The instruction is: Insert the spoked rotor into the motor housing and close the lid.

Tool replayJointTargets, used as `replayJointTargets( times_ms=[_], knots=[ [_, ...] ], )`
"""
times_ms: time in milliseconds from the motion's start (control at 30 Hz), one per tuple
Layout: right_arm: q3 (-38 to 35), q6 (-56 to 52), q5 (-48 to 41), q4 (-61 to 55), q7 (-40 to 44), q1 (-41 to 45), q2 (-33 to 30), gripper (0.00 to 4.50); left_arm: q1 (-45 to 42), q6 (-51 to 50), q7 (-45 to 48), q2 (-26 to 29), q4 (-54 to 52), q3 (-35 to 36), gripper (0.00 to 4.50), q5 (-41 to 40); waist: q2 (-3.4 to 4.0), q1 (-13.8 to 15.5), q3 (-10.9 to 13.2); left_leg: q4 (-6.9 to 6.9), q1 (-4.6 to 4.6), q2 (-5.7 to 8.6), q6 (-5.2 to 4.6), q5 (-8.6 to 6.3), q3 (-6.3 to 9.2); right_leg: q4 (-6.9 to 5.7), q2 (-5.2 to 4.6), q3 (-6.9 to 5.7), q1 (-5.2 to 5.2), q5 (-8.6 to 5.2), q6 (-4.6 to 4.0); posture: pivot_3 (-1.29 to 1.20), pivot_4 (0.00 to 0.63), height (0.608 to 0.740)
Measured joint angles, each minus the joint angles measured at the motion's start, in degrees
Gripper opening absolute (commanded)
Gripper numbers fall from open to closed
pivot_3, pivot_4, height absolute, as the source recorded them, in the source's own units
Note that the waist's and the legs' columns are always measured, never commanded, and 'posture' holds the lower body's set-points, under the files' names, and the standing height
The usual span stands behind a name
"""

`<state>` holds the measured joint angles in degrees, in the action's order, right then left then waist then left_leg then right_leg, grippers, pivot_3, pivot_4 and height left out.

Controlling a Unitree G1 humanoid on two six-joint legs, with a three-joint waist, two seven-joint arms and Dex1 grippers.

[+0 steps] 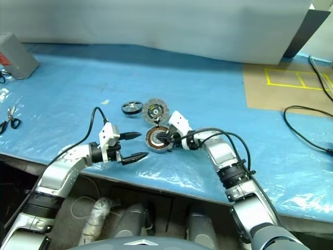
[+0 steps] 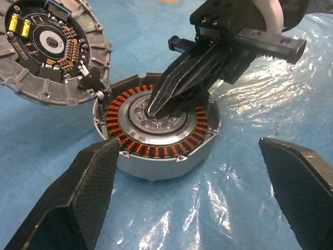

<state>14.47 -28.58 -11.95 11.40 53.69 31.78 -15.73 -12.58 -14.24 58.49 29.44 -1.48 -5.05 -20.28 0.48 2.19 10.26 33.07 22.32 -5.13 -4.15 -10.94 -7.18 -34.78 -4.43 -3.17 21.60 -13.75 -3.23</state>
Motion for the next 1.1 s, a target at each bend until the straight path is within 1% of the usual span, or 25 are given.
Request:
replayJointTargets(
  times_ms=[100, 233, 300, 333, 367, 467, 600, 700, 767, 867, 933, 967, 1033, 1100],
  knots=[
    [-0.6, -2.1, -1.6, -1.6, 0.0, 1.0, 0.3, 0.02, 0.0, 0.0, 0.0, -0.1, 0.0, 0.0, 4.50, 0.0, 0.00, 0.0, 0.0, 0.02, 0.45, -0.07, -0.10, 0.07, -0.02, -0.03, 0.04, -0.04, 0.50, 0.00, -0.05, 0.00, 0.150, 0.740],
    [-0.8, -4.3, -1.8, -1.9, -1.1, 1.0, 1.4, 0.02, 0.0, -0.1, -0.1, -0.3, 0.0, 0.0, 4.50, -0.1, 0.00, 0.0, 0.0, 0.03, 0.65, -0.16, -0.08, 0.08, -0.03, -0.04, 0.08, -0.12, 0.66, -0.03, -0.12, 0.00, 0.150, 0.740],
    [-0.1, -5.0, -1.4, -1.8, -1.3, 0.7, 1.5, 0.02, 0.0, -0.1, -0.1, -0.4, 0.0, 0.0, 4.50, -0.1, 0.00, 0.0, 0.0, 0.04, 0.66, -0.17, -0.06, 0.09, -0.03, -0.04, 0.08, -0.14, 0.65, -0.03, -0.13, 0.00, 0.150, 0.740],
    [1.7, -4.3, -0.1, -1.5, -1.4, 0.3, 0.7, 0.02, 0.0, -0.2, -0.1, -0.4, 0.0, 0.0, 4.50, -0.1, 0.00, 0.1, 0.0, 0.04, 0.64, -0.17, -0.05, 0.08, -0.03, -0.04, 0.08, -0.15, 0.63, -0.03, -0.13, 0.00, 0.150, 0.740],
    [3.4, -1.6, 1.8, -1.5, -1.6, 0.3, -0.1, 0.02, 0.1, -0.2, -0.2, -0.4, 0.0, 0.0, 4.50, 0.0, 0.01, 0.1, 0.0, 0.04, 0.62, -0.17, -0.02, 0.07, -0.04, -0.04, 0.08, -0.15, 0.62, -0.03, -0.14, 0.00, 0.150, 0.740],
    [5.9, 2.6, 4.9, -0.8, -2.2, 0.7, -1.0, 0.02, 0.1, -0.2, -0.2, -0.4, 0.0, 0.0, 4.50, 0.0, -0.02, 0.1, 0.0, 0.01, 0.12, -0.20, 0.20, -0.02, -0.05, -0.04, 0.09, -0.14, 0.20, -0.05, -0.16, 0.00, 0.150, 0.740],
    [2.9, 0.3, 2.3, 0.2, -2.0, 0.6, -0.3, 0.02, 0.1, -0.2, -0.2, -0.5, 0.0, 0.0, 4.50, 0.0, 0.00, 0.2, 0.0, -0.02, -0.38, -0.20, 0.25, -0.02, -0.05, -0.01, 0.08, -0.11, -0.33, -0.06, -0.17, 0.00, 0.150, 0.740],
    [-1.6, -4.3, -2.7, 1.0, -1.6, 0.6, 1.5, 0.02, 0.1, -0.2, -0.1, -0.4, 0.0, 0.0, 4.50, 0.0, 0.01, 0.2, 0.0, -0.02, -0.29, -0.20, 0.27, 0.00, -0.05, -0.01, 0.09, -0.10, -0.24, -0.05, -0.18, 0.00, 0.150, 0.740],
    [-4.7, -8.1, -7.1, -0.8, -1.0, 0.8, 2.3, 0.02, 0.1, -0.2, -0.1, -0.5, 0.0, 0.0, 4.50, 0.0, 0.02, 0.2, 0.1, -0.05, -0.14, -0.20, 0.26, 0.00, -0.05, -0.01, 0.09, -0.11, -0.09, -0.04, -0.19, 0.00, 0.150, 0.740],
    [-6.2, -11.5, -10.5, -4.4, -0.3, 1.5, 2.3, 0.02, -0.2, -0.7, -0.1, -0.5, -0.1, 0.0, 4.50, -0.1, 0.01, 0.1, 0.0, -0.12, -0.02, -0.21, 0.25, 0.01, -0.05, 0.00, 0.12, -0.11, 0.07, -0.07, -0.23, 0.00, 0.150, 0.740],
    [-5.0, -11.7, -10.1, -5.0, -0.3, 1.5, 2.0, 0.02, -0.4, -1.4, -0.2, -0.5, -0.4, 0.0, 4.50, -0.3, 0.01, 0.1, 0.0, -0.13, 0.07, -0.21, 0.26, 0.02, -0.05, 0.00, 0.12, -0.12, 0.19, -0.08, -0.25, 0.00, 0.150, 0.740],
    [-2.9, -10.8, -8.4, -4.9, -0.3, 1.1, 1.0, 0.02, -0.4, -1.7, -0.3, -0.6, -0.6, 0.0, 4.50, -0.4, 0.01, 0.1, 0.0, -0.13, 0.13, -0.21, 0.28, 0.03, -0.06, 0.00, 0.12, -0.12, 0.26, -0.08, -0.25, 0.00, 0.150, 0.740],
    [2.4, -7.1, -3.1, -2.6, -1.1, 0.3, -1.0, 0.02, -0.5, -2.4, -0.8, -1.0, -1.3, 0.0, 4.50, -0.8, 0.01, 0.1, 0.0, -0.13, 0.18, -0.21, 0.30, 0.04, -0.06, 0.00, 0.12, -0.13, 0.30, -0.08, -0.25, 0.00, 0.150, 0.740],
    [4.7, -2.4, -0.4, -1.7, -1.5, 0.5, -1.0, 0.02, -0.6, -3.0, -1.3, -1.0, -1.6, 0.0, 4.50, -0.9, 0.03, 0.1, 0.0, -0.13, 0.13, -0.21, 0.33, 0.06, -0.08, -0.05, 0.11, -0.12, 0.31, -0.08, -0.25, 0.00, 0.150, 0.740]
  ],
)
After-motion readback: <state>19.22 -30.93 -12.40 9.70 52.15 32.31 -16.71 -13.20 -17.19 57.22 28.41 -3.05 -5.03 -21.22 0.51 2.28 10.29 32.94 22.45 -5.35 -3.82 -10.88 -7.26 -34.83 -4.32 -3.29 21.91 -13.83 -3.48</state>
